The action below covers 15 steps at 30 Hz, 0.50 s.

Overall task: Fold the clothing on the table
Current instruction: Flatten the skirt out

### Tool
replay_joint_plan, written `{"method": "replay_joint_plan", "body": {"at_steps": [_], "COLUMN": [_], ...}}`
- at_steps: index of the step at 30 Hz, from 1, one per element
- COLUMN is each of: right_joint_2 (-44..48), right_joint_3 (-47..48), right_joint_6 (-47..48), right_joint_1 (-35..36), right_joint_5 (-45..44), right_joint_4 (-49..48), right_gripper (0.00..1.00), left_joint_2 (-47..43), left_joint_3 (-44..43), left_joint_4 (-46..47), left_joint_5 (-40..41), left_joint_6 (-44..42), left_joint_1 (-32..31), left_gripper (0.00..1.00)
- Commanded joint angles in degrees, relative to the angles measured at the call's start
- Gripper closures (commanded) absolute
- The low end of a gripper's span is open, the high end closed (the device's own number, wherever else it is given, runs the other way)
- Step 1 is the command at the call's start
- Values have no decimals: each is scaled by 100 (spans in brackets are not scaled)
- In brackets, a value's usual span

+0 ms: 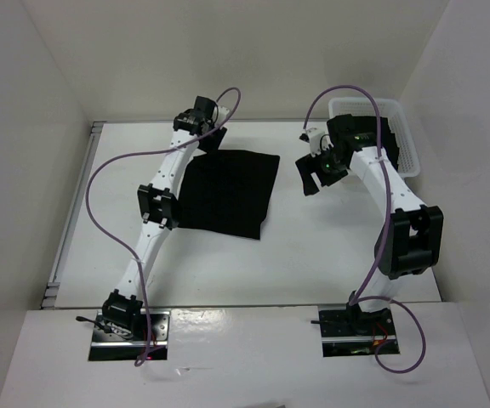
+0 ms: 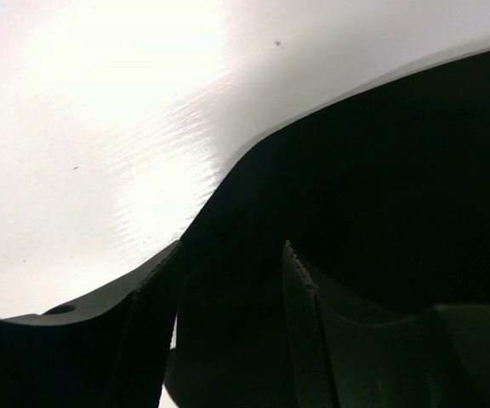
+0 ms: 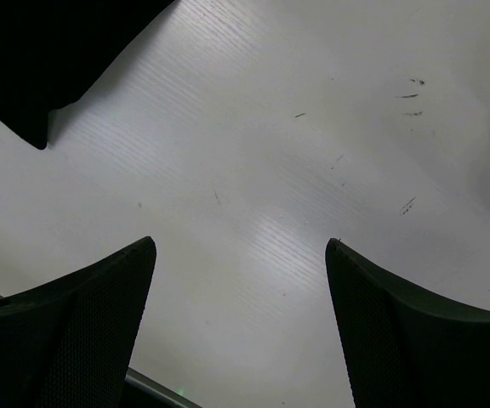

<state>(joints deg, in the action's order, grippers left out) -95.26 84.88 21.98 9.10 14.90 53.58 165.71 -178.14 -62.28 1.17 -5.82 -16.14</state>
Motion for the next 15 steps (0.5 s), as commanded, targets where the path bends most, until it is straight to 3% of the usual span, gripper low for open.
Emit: {"method": "replay_joint_plan", "body": {"at_steps": [1, 15], "right_joint_2": [-106, -212], "right_joint_3": [309, 424], "right_joint_6": [-27, -27], "right_joint_1": [-31, -31], "right_joint_5": [84, 136], "right_joint_4": [108, 109], "right_gripper": [15, 15], "left_joint_2": [164, 383], "left_joint_3": [-150, -150], "left_joint_4": [225, -170], "left_joint_5": [252, -117], "left_joint_6": [-15, -182], "left_joint_1": [-47, -169], "left_gripper": [44, 54]}}
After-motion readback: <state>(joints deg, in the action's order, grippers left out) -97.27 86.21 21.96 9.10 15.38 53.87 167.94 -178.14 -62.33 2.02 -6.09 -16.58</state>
